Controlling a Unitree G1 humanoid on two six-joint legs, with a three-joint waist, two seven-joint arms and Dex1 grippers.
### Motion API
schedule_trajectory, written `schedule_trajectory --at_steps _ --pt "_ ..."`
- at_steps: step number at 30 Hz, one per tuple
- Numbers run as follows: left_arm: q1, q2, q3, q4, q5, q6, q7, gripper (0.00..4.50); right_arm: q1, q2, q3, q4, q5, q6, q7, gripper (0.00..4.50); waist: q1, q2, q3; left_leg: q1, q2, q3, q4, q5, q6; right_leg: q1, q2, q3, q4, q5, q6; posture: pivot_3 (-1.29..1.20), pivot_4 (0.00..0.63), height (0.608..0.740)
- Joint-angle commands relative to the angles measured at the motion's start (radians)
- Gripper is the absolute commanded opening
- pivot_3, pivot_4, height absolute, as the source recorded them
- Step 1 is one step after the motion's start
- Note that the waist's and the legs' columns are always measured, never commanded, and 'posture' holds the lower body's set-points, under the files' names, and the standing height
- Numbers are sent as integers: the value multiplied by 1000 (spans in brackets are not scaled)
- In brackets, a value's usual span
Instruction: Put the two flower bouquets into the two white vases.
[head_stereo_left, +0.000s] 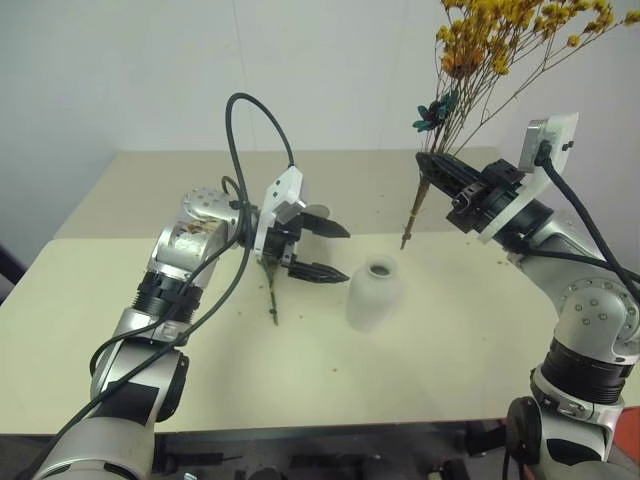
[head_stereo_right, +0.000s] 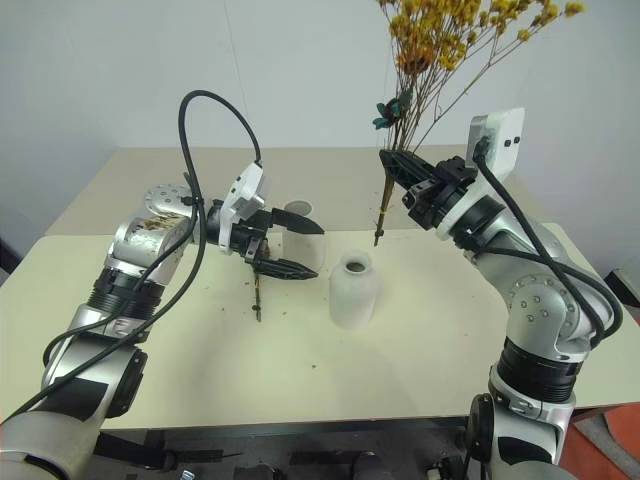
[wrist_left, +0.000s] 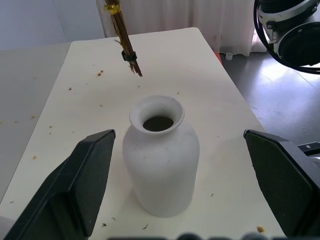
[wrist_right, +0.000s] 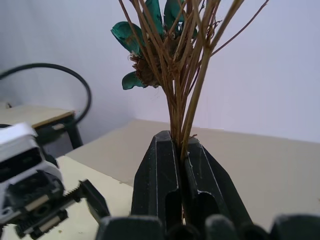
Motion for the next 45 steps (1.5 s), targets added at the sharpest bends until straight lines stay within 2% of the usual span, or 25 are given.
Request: schedule_trajectory --at_steps 1,8,25,30,33,36,43,44,45 --pt "-13 7 0 -27 -11 8 -7 4500 -5 10 21 -55 32 -47 -14 41 0 0 0 0 0 0 0 0 0 0 0 0 0 0 0 0 150 740" --pt "-9 8 -3 -34 -11 15 -7 4500 72 29 87 -101 33 -65 -20 41 2 0 0 0 0 0 0 0 0 0 0 0 0 0 0 0 150 740" --pt "-9 12 -5 -39 -12 13 -8 4500 206 -5 200 -64 -127 -274 36 41 3 0 0 0 0 0 0 0 0 0 0 0 0 0 0 0 150 740" --pt "-5 15 -5 -47 -14 17 -9 4500 255 23 237 -62 -168 -321 31 41 4 0 0 0 0 0 0 0 0 0 0 0 0 0 0 0 150 740" --pt "-5 13 -6 -47 -14 18 -9 4500 288 35 265 -63 -205 -357 31 823 3 0 0 0 0 0 0 0 0 0 0 0 0 0 0 0 150 740" --pt "-7 12 -6 -43 -14 17 -10 4500 305 33 274 -65 -224 -377 36 1798 4 0 0 0 0 0 0 0 0 0 0 0 -1 0 0 0 150 740" --pt "-12 11 -5 -39 -13 14 -8 4500 336 -1 241 -74 -231 -402 60 4277 6 0 0 0 0 0 0 0 0 0 0 0 -1 0 0 0 150 740" --pt "-11 11 -5 -40 -13 15 -8 4500 347 -10 236 -80 -230 -403 67 4461 7 0 0 0 0 0 0 0 0 0 0 0 -1 0 0 0 150 740" --pt "-10 12 -5 -40 -13 14 -8 4500 358 -19 229 -86 -225 -402 74 4461 8 0 0 0 0 0 0 0 0 0 0 0 -1 0 0 0 150 740"
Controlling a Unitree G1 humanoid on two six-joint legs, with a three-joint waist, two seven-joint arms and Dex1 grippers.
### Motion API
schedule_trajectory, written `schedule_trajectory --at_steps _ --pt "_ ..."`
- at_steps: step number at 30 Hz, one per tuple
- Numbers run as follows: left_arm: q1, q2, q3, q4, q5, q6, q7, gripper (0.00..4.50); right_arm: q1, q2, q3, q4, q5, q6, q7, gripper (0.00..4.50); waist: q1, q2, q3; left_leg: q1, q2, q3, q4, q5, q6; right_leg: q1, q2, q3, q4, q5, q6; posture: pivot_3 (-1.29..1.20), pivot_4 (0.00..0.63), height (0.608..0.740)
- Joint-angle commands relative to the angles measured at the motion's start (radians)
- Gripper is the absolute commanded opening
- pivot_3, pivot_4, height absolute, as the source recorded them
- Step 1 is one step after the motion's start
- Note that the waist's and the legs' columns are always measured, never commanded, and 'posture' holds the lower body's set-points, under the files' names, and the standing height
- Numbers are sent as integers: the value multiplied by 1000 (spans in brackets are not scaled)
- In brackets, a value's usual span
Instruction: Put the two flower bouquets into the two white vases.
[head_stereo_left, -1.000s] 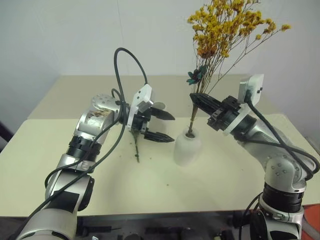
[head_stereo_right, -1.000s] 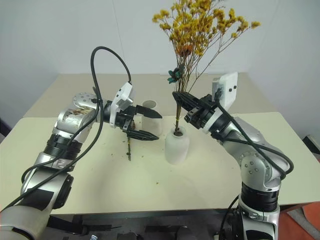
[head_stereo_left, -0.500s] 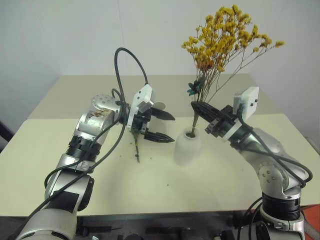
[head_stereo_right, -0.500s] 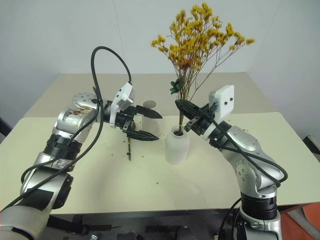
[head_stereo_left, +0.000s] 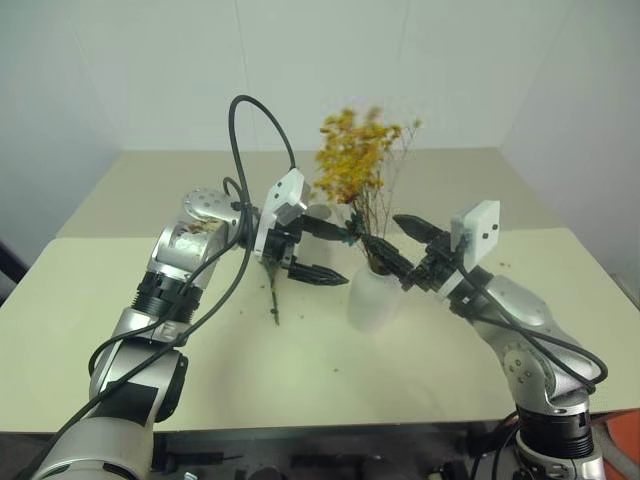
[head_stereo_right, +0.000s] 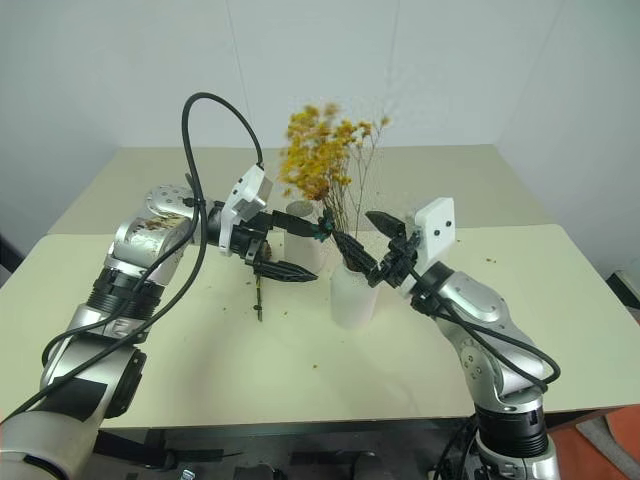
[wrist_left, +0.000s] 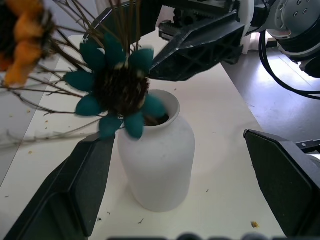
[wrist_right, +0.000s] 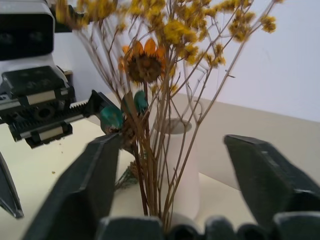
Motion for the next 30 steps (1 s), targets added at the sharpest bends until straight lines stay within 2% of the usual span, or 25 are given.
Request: schedule_trajectory --at_steps 1,9,13,18,21,24,30 --pt "-10 6 7 -31 -13 -4 -5 4500 21 -31 -42 -45 12 -32 24 4461 1 0 0 0 0 0 0 0 0 0 0 0 0 0 0 0 150 740" --pt "-10 1 6 -21 -8 -15 1 4500 117 -117 -104 -86 73 -26 112 4461 8 0 0 0 0 0 0 0 0 0 0 0 0 0 0 0 150 740" --pt "-2 7 11 -29 -9 -16 5 4500 189 -177 -192 -81 102 -39 169 4461 15 0 0 1 0 0 0 0 0 1 0 0 -1 0 0 0 150 740" --pt "33 54 31 -59 -12 -28 4 4500 245 -305 -284 13 118 -70 324 4461 12 0 0 1 0 0 0 0 0 2 0 0 -1 0 0 0 150 740" --pt "65 93 52 -96 -20 -6 25 4500 196 -380 -274 174 70 -124 406 4461 7 0 0 3 0 1 0 0 0 3 1 1 0 0 0 0 150 740" --pt "116 143 93 -146 -31 30 70 4500 71 -435 -216 363 12 -188 493 4461 2 0 0 6 1 3 0 0 0 4 1 3 0 0 0 0 150 740" --pt "236 261 199 -262 -53 143 194 4500 -179 -458 -96 628 -79 -251 611 4461 -13 0 0 5 1 2 -1 0 0 3 1 3 0 0 0 0 150 740"
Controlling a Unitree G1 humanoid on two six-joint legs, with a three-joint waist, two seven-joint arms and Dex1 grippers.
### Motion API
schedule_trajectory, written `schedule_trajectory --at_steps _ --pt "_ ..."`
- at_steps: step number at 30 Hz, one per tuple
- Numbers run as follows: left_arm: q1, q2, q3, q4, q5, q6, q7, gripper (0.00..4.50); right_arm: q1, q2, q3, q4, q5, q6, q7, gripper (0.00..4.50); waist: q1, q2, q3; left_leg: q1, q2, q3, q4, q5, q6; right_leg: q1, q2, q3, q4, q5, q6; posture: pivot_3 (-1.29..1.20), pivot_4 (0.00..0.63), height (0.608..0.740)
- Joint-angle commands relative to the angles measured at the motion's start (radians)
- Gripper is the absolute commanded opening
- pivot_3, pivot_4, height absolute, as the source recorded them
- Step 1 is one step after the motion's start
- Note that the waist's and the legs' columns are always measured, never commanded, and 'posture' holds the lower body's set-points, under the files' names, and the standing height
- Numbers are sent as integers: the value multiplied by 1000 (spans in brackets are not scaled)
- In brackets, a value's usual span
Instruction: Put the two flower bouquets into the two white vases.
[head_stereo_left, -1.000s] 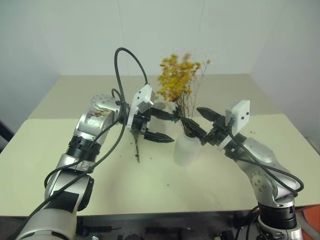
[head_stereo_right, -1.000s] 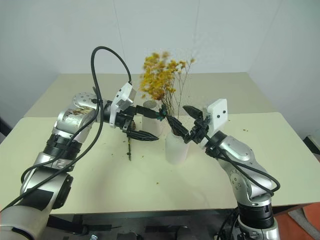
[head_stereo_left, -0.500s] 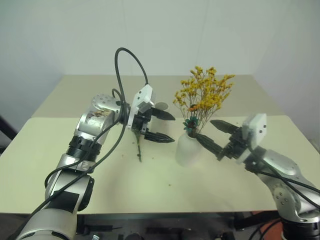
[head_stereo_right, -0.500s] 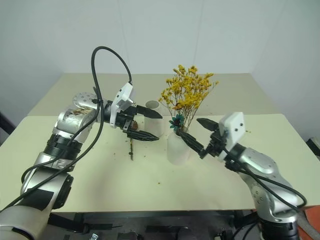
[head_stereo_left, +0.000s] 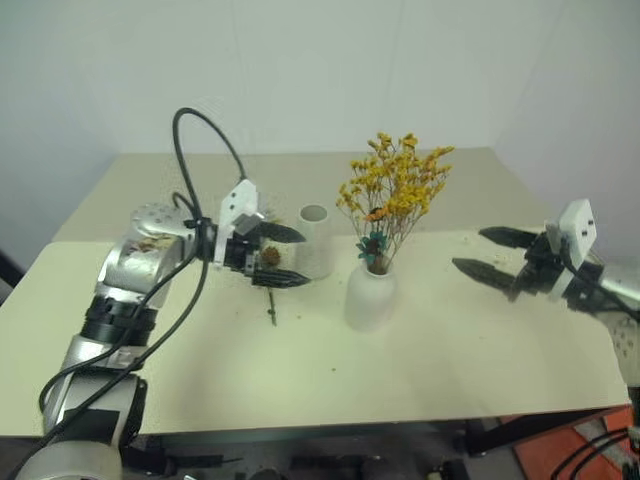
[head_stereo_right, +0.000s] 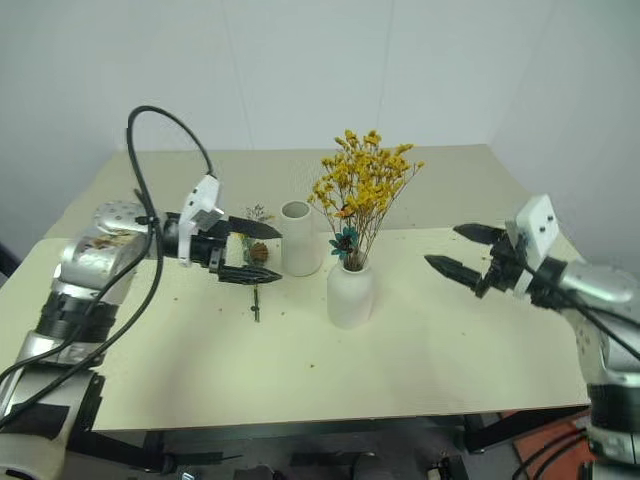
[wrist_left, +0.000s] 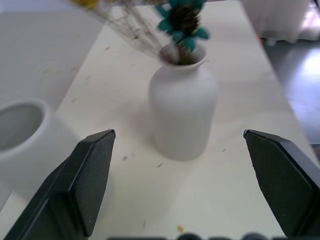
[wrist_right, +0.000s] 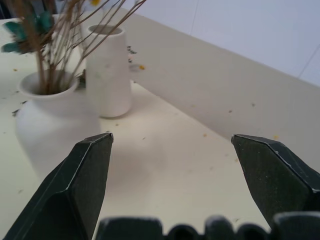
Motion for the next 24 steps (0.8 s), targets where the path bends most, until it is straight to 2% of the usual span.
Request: schedule_trajectory --at_steps 1,7,10,14,19,24 --pt "53 75 98 -106 -33 86 75 4500 -93 -9 43 82 -41 -38 53 4461 0 0 0 0 0 0 0 0 0 -1 0 0 0 0 0 0 150 740" --pt "164 151 144 -235 -22 308 261 4500 -225 33 121 224 -112 -69 86 4461 9 0 0 -1 -1 0 0 0 0 0 -2 -1 0 0 0 0 150 740" --pt "158 135 116 -258 -13 421 352 4500 -285 54 154 312 -156 -112 98 4461 15 0 0 -1 -1 -1 1 0 0 0 -1 -2 0 0 0 0 150 740" --pt "79 89 45 -236 3 600 465 4500 -359 83 169 406 -186 -164 119 4461 25 0 0 -2 -1 -1 0 0 0 -1 -2 -2 0 0 0 0 150 740" --pt "-162 -26 -94 21 61 854 595 4500 -391 103 166 450 -200 -196 131 4461 29 0 0 -3 -1 -2 2 0 0 -1 -2 -4 0 0 0 0 150 740" --pt "-337 -84 -247 315 136 825 612 4500 -380 119 159 453 -201 -210 126 4461 21 0 0 -4 -2 -2 0 0 -1 -3 -2 -4 1 0 0 0 150 740"
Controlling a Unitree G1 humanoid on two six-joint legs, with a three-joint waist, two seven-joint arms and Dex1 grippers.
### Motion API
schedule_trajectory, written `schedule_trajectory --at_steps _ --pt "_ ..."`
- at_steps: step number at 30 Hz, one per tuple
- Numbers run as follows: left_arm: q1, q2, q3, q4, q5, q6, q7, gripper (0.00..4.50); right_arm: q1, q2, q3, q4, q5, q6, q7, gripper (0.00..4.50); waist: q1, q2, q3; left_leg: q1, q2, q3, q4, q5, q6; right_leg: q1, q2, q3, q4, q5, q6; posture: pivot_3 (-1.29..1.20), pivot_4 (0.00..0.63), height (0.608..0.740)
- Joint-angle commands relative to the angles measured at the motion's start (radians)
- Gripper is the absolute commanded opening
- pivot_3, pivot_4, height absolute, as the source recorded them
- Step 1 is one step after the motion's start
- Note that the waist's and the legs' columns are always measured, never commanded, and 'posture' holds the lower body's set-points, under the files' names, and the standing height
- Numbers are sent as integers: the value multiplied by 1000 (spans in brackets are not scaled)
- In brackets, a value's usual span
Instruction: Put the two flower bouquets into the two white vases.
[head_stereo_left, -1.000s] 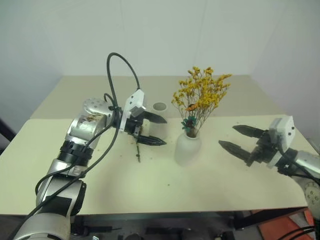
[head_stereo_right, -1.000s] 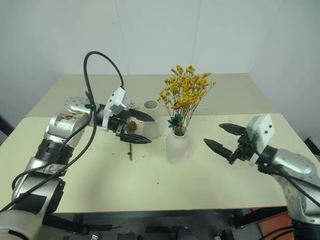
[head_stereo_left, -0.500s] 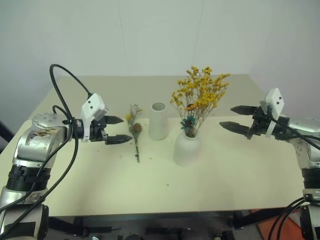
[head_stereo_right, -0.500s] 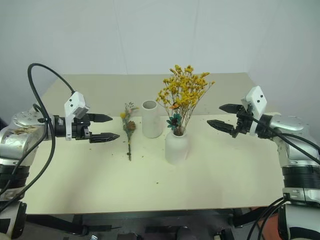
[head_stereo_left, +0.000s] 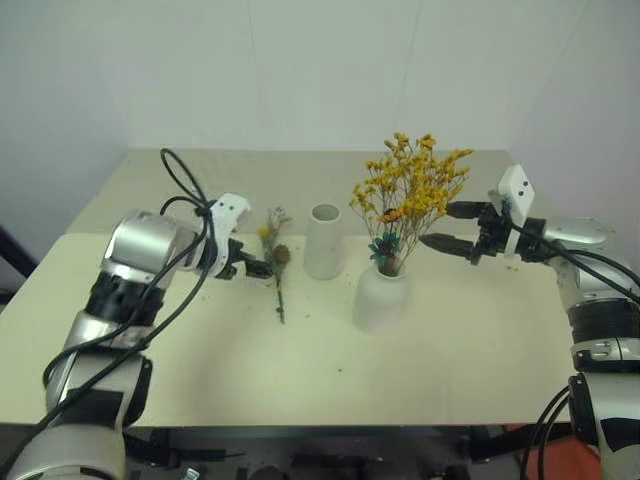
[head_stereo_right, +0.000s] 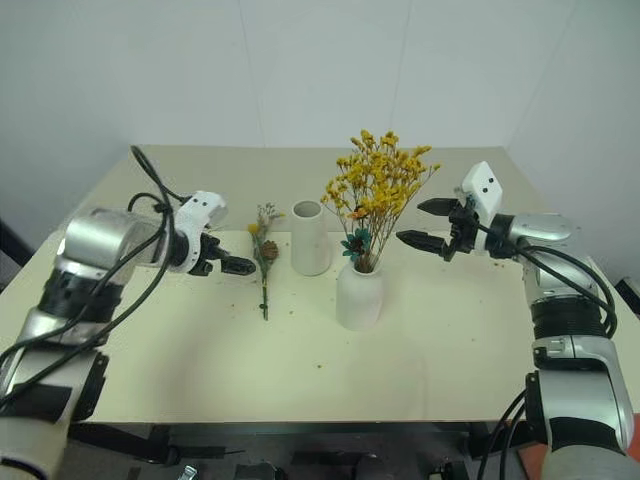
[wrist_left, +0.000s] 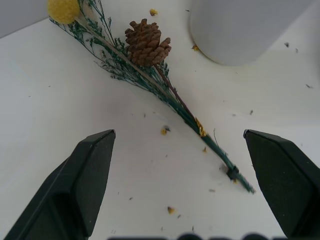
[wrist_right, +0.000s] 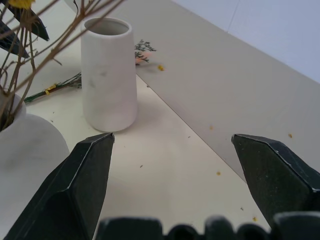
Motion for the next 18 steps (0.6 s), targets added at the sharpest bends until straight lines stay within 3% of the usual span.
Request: schedule_trajectory --at_steps 1,9,18 --pt "-82 -9 -78 156 59 -47 -5 4500 -8 0 -33 -20 6 -32 -2 4461 -7 0 0 0 0 0 0 0 0 0 0 1 0 0 0 0 150 740" --pt "-247 -146 -84 552 141 -194 21 4500 43 19 -52 -65 21 -30 -23 4461 -8 0 0 0 0 0 0 0 -1 0 0 0 0 0 0 0 150 740" --pt "-329 -254 -79 691 194 -254 5 4500 76 26 -72 -112 30 -9 -39 4461 -1 -1 0 -1 -2 0 0 0 -1 0 -2 0 0 0 0 0 150 740"
